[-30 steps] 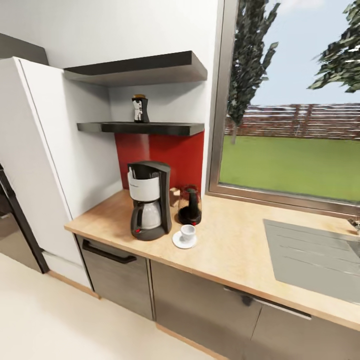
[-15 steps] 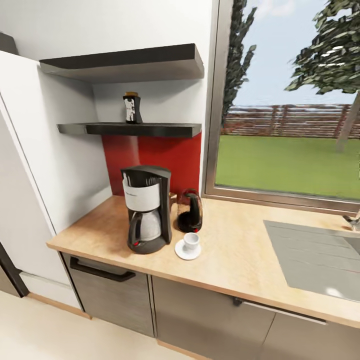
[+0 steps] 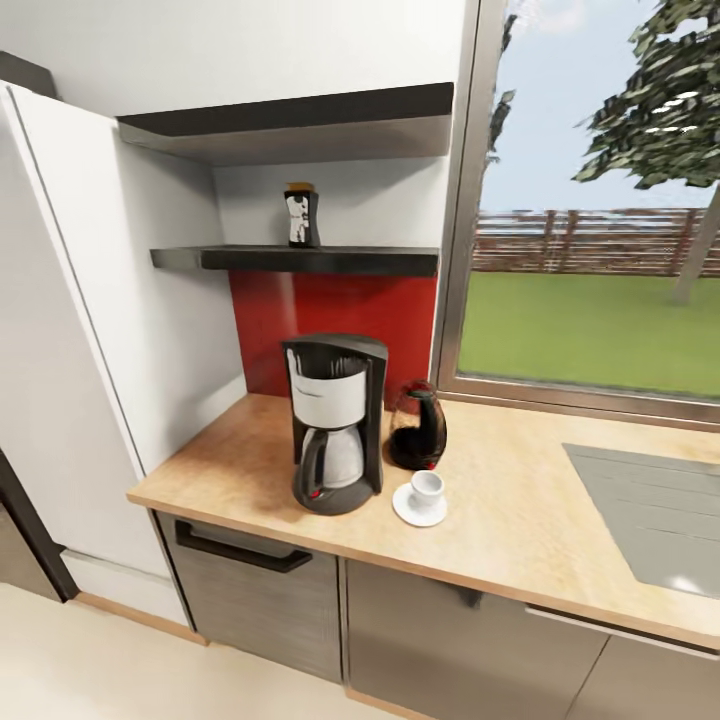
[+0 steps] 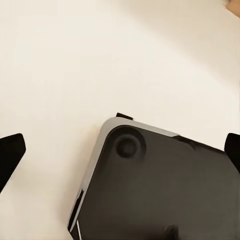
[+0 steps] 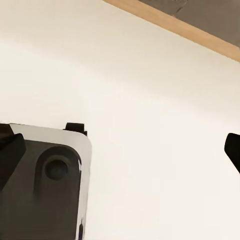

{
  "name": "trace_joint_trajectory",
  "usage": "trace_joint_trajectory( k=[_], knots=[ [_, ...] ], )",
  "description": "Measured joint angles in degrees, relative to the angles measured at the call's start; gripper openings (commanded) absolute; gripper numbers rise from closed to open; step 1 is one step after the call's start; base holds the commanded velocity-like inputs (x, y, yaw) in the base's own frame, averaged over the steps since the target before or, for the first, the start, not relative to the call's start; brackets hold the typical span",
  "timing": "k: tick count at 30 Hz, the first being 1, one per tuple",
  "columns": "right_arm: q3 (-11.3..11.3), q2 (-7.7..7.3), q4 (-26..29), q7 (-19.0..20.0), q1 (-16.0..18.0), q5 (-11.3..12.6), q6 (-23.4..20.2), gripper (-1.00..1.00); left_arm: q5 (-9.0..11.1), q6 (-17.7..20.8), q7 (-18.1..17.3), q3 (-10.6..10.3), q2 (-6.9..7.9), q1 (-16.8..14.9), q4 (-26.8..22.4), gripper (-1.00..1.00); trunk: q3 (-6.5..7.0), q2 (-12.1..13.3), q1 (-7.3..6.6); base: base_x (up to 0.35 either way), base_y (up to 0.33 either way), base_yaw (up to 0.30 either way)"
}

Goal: Set up a coffee station on the kitchen countertop: keep the coffee maker on the countertop, move the bottle of coffee from the kitchen shelf to the counter next to the coffee maker, place a paper coffee filter on top of the coffee maker, put the saucer next to the coffee maker with the coffee cup on the saucer, and place the electric kettle next to the coffee maker.

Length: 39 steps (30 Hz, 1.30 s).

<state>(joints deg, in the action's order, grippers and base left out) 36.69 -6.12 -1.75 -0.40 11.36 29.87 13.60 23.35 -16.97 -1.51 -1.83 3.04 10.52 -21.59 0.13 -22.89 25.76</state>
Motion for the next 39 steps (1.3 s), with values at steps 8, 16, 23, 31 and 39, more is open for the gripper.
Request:
trace_joint_trajectory(
  k=[8, 16, 23, 31, 39],
  knots=[
    [0.0, -0.04, 0.0, 0.0, 0.01, 0.0, 0.0, 1.0, 0.0, 0.0, 0.0, -0.02, -0.01, 0.0, 0.08, 1.0, 0.0, 0.0, 0.0, 0.001, 0.341, 0.0],
    [0.0, -0.07, 0.0, 0.0, -0.01, 0.02, 0.0, 1.0, -0.01, -0.04, 0.0, -0.06, 0.0, 0.0, 0.15, 1.0, 0.0, 0.0, 0.0, 0.0, 0.341, 0.0],
    [0.0, -0.08, 0.0, -0.01, 0.02, 0.06, 0.0, 1.0, -0.01, -0.06, 0.0, -0.08, 0.0, 0.0, 0.19, 1.0, 0.0, 0.0, 0.0, 0.0, 0.341, 0.0],
    [0.0, -0.1, 0.0, 0.0, 0.02, 0.1, 0.0, 1.0, -0.01, -0.05, 0.0, -0.08, 0.0, 0.0, 0.26, 1.0, 0.0, 0.0, 0.0, 0.0, 0.342, -0.006],
    [0.0, -0.23, 0.0, 0.0, -0.03, 2.09, 0.02, 1.0, -0.01, -0.05, 0.0, -0.08, 0.0, -0.01, 0.27, 1.0, 0.0, 0.0, 0.0, 0.0, 0.343, -0.189]
  ],
)
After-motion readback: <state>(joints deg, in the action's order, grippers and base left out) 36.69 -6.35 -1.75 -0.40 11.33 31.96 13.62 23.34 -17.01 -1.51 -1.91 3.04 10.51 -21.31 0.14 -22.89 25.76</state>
